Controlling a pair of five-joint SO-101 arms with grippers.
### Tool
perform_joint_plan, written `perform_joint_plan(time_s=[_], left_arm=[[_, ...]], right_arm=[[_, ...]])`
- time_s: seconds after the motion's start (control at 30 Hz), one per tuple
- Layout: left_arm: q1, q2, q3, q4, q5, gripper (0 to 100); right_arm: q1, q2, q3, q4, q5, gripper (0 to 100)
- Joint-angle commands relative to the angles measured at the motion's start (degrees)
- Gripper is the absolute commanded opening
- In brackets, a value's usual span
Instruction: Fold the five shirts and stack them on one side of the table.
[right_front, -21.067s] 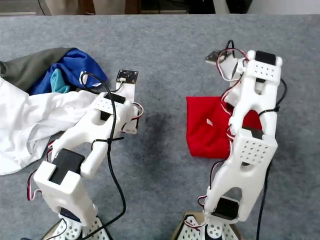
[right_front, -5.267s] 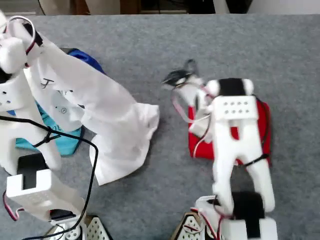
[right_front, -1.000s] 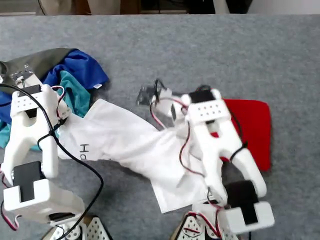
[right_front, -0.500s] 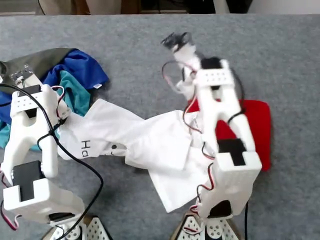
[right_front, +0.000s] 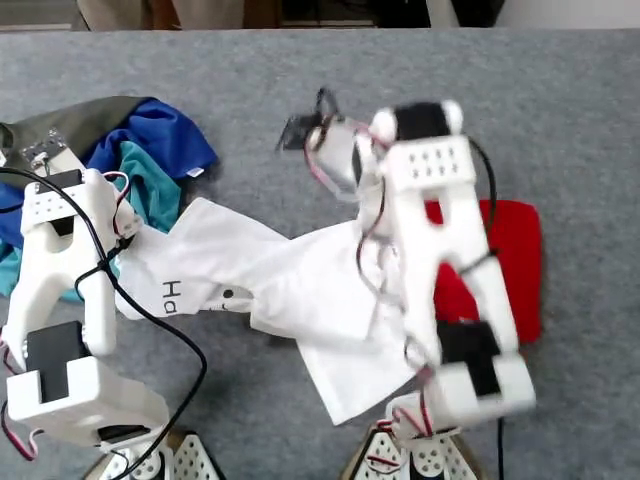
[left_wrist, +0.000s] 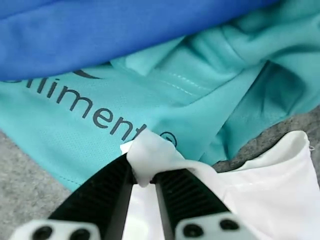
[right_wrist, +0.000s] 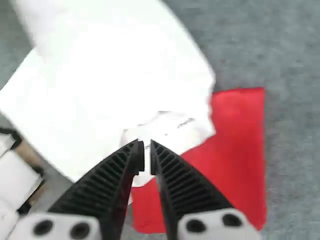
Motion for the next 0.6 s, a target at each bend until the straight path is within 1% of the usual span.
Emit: perform_joint_plan(time_s=[0.0,0.17,0.2,0.3,0.33,0.4,0.5,0.57], left_arm=[[-0.44,-0.92,-2.81,-0.53,0.35,2],[-0.35,-0.48,-2.81,-0.53,0.35,2],[-0.44,-0.48,-2.81,-0.53,0.35,2],[-0.44,-0.84,-2.81,-1.49,0.79,2],[-0.35,-0.84,-2.81,-1.49,0.79,2],[-0.35,-0.75,-2.81,-1.58,0.79,2],[-0.35,-0.48,-2.81,-1.49,0.53,2],[-0.35,-0.48,-2.64,-1.41,0.53,2]], right_arm=[[-2.24,-15.34,18.77,-4.22,3.34,7.6],[-2.51,-27.74,41.54,-14.68,3.43,9.0],[-2.59,-28.62,44.88,-16.79,2.99,11.5],[-2.59,-28.00,52.53,-23.82,1.49,23.5],[-2.68,-27.12,54.02,-25.58,1.49,27.0],[-4.53,-24.66,55.52,-27.78,1.41,29.7],[-8.13,-19.03,55.34,-30.95,1.14,28.4],[-9.45,-14.37,54.11,-35.08,-1.76,26.7]])
